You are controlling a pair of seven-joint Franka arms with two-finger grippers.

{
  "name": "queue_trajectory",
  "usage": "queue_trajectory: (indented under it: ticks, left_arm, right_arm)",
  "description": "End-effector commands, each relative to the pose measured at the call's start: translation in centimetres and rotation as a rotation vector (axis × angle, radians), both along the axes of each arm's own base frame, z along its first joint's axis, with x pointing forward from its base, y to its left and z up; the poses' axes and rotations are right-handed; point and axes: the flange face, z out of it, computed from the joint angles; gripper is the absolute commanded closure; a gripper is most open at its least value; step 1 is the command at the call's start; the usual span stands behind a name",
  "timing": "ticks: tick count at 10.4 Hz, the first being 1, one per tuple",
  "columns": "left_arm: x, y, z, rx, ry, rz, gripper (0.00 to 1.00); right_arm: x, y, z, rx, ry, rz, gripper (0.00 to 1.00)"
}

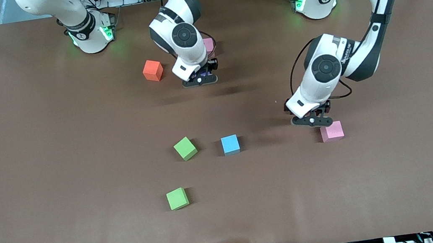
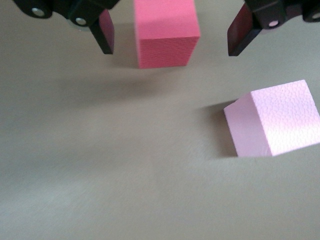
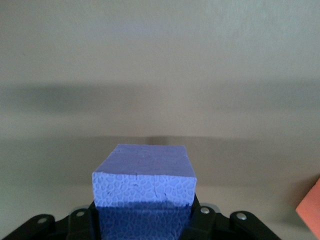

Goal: Arrange blocks into number 1

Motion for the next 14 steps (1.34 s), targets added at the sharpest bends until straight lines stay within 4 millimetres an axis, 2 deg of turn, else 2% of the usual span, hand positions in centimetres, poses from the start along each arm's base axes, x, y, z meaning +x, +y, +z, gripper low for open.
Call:
queue_trajectory:
  ticks: [1,4,8,11,14]
  left_arm:
    - [-1.0,2.1,-1.2,0.005,0.002,-0.036,0.00]
    - [-1.4,2.1,-1.6,-0.009,0.019,-0.015,0.00]
    - [-1.1,2.0,-0.9,-0.023,0.016,0.005,0.00]
    - [-1.2,2.0,-1.0,-0.078,0.047,0.085,0.00]
    - [-1.8,2.2,-1.9,-0.073,0.069,0.088,0.00]
  right_arm:
    - [-1.9,0.6,-0.5,-0.012,0.013,-0.044,1.00]
    - [-3.5,1.6,-1.6,-0.004,-0.009,-0.050,1.00]
    - [-5.0,2.4,-2.7,-0.007,-0.020,-0.069,1.00]
    - [-6.6,3.3,-3.1,-0.018,-0.020,-0.079,1.00]
    - [-7.7,3.7,-3.2,-0.023,-0.019,-0.072,1.00]
